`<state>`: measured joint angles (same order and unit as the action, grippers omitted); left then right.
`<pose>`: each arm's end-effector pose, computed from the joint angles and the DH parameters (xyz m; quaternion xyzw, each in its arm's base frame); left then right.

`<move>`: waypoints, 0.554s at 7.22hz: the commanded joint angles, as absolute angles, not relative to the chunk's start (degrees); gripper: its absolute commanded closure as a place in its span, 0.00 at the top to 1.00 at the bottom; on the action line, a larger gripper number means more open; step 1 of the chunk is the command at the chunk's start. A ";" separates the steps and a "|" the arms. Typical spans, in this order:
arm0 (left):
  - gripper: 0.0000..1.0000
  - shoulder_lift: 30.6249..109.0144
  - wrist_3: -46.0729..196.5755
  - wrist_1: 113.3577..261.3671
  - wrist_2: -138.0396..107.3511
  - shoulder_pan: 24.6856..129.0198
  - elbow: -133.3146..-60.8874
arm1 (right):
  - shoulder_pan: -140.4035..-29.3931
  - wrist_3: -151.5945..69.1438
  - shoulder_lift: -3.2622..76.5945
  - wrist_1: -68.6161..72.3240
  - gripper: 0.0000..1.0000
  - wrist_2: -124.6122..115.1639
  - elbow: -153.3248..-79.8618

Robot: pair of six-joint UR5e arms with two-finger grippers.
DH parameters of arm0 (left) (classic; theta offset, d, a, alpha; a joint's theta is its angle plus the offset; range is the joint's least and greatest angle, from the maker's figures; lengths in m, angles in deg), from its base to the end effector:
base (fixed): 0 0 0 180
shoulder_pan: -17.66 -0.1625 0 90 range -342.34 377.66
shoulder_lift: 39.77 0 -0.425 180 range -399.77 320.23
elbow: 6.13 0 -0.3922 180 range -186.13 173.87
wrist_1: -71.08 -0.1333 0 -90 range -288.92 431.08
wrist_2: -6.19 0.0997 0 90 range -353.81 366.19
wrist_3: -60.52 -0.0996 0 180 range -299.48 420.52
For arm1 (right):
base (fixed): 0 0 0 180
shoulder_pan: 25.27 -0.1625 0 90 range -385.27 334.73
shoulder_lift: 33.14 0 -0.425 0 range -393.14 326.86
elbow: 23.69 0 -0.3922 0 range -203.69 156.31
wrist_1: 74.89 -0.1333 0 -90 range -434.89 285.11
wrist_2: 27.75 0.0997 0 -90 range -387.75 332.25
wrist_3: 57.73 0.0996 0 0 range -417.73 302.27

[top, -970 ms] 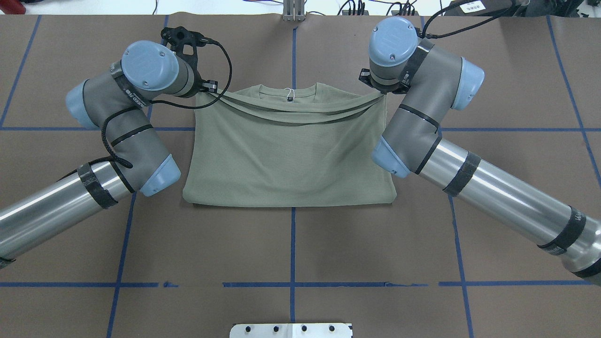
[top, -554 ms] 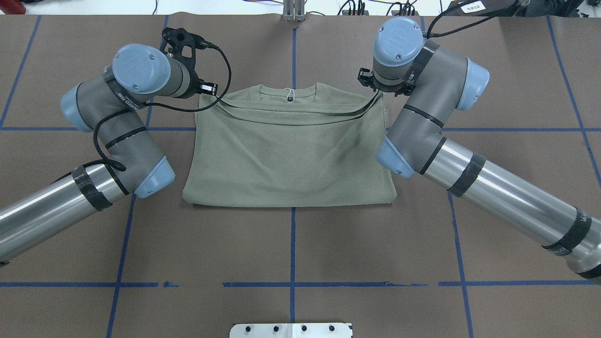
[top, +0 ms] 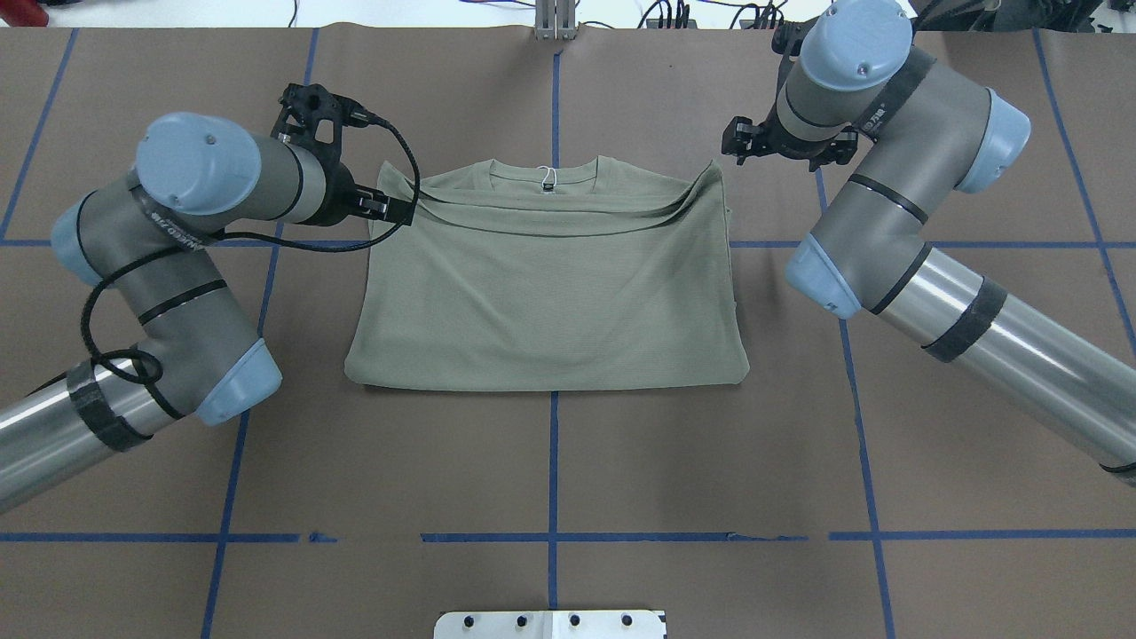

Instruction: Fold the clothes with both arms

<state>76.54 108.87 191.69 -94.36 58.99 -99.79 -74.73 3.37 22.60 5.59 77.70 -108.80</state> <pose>0.4214 -0.5238 0.3088 0.2733 0.4288 0.0488 0.8597 -0.3861 -0.6157 0.3335 0.1102 -0.3358 0.1227 0.9274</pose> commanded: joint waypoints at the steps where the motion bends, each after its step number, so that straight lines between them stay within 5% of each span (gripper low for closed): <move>1: 1.00 71.42 115.41 193.51 -94.62 55.73 -104.04 | -75.62 3.01 24.69 1.41 1.00 81.49 -109.20; 3: 0.74 63.89 126.90 206.71 -92.01 50.55 -104.04 | -75.72 3.09 24.69 1.40 1.00 81.41 -109.29; 4: 0.71 63.33 129.92 207.39 -90.16 48.09 -104.04 | -75.72 3.09 24.78 1.40 1.00 81.41 -109.99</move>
